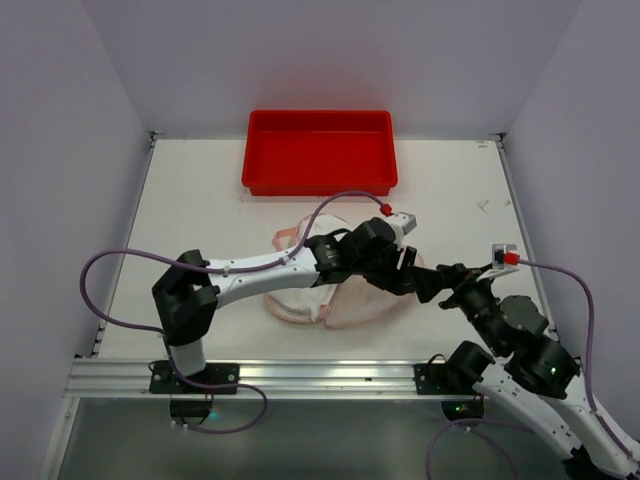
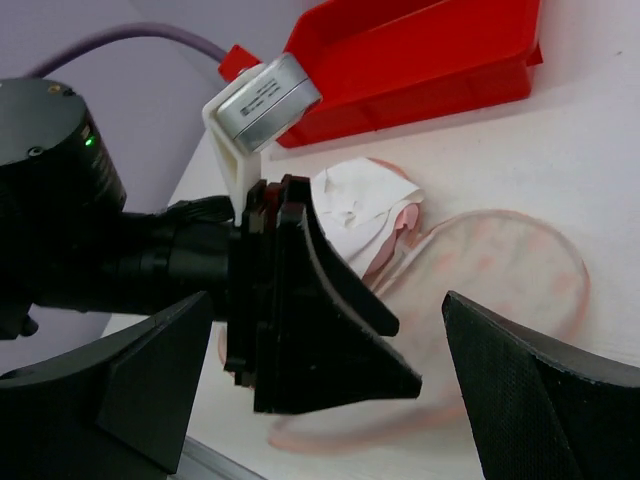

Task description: Unzip the laundry bag and remove the bra

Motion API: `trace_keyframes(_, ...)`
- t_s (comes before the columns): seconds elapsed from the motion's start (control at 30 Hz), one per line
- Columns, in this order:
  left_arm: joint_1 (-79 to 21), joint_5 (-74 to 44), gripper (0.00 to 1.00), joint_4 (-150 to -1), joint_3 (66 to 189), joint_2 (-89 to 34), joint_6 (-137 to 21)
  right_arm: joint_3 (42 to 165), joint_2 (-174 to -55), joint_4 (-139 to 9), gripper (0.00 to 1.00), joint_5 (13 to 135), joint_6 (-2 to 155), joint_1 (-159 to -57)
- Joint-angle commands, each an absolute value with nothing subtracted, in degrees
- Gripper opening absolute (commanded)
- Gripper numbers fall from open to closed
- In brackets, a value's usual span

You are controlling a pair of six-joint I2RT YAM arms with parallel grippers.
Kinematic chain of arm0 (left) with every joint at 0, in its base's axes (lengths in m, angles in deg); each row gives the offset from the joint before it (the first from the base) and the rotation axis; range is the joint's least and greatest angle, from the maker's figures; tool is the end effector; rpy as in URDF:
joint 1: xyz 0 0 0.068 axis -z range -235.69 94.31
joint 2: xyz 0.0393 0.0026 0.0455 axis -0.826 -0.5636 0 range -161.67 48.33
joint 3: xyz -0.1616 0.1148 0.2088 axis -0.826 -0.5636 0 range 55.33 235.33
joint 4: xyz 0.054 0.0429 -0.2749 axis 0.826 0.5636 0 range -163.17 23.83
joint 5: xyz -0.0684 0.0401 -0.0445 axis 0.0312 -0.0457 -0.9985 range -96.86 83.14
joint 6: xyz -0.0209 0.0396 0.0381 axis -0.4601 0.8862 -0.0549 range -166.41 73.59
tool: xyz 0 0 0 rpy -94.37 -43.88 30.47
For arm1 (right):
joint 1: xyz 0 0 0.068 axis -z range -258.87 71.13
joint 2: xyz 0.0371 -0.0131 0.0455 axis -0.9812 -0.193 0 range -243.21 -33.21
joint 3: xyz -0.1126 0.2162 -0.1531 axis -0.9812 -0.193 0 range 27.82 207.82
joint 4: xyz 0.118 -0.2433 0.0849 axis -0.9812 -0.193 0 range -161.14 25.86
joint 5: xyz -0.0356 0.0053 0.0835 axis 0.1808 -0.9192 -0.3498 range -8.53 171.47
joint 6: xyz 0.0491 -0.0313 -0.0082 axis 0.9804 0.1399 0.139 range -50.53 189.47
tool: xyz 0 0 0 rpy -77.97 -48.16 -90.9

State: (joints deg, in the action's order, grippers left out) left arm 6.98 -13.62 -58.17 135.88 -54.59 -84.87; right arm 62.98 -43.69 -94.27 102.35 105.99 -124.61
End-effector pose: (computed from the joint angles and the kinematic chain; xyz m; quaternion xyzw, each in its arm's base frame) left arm 0.2002 -0.3984 0.2688 0.2133 0.8694 -0.3754 0.2403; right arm 0.0648 0.0447 0.3200 0.0630 0.7352 0.3341 0.5865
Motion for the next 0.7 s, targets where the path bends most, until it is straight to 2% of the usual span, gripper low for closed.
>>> trace_keyframes(0.0,7.3,-7.1,0.7,-57.2,141.2,-51.5,-84.7,62.4,-40.7,-96.7,0.99,109.6,106.9,-124.8)
trace_keyframes(0.13,7.0,-0.8,0.82,-53.0,141.1,-48.3,-83.3,62.2,-39.0,-96.8,0.99,110.1,106.4,-124.7)
trace_keyframes(0.23,3.6,3.0,0.83,-48.8,138.0,-45.0,-83.5,62.4,-41.8,-96.3,0.99,107.8,105.9,-124.8)
trace_keyframes(0.4,-3.0,5.4,0.82,-44.1,127.9,-40.6,-84.3,61.7,-51.9,-94.6,0.99,103.2,107.4,-124.8)
trace_keyframes(0.6,-3.1,8.3,0.72,-42.1,125.1,-43.2,-84.0,58.4,-63.6,-87.1,0.99,99.0,110.4,-124.7)
trace_keyframes(0.67,-3.0,8.8,0.72,-41.7,126.6,-46.3,-83.9,57.6,-67.1,-85.3,0.99,98.6,111.2,-124.7)
